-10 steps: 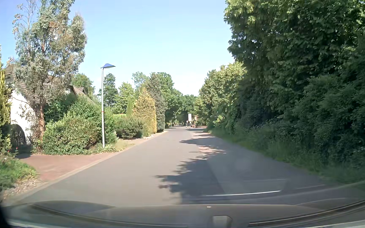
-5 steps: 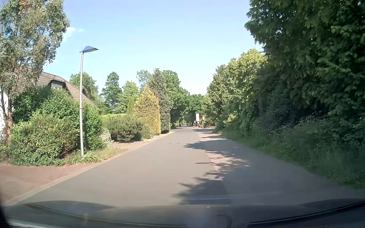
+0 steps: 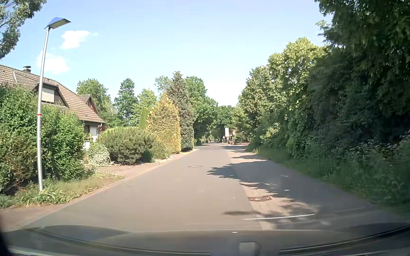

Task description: Follow the waypoints while adhering to traffic rules and regulations

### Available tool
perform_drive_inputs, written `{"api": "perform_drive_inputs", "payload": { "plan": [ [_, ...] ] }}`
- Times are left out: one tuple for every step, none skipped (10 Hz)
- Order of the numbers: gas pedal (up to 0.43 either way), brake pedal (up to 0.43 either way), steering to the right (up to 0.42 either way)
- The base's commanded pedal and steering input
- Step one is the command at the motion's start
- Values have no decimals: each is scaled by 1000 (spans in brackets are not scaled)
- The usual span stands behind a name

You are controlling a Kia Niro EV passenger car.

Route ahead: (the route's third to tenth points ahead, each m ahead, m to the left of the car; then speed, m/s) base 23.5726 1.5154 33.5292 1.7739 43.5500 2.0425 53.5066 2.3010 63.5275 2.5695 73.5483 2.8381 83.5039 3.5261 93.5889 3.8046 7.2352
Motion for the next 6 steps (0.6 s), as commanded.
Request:
{"api": "perform_drive_inputs", "payload": {
  "plan": [
    [150, 6, -12],
    [150, 6, -11],
    [150, 6, -9],
    [150, 6, -8],
    [150, 6, -8],
    [150, 6, -8]
  ]
}}
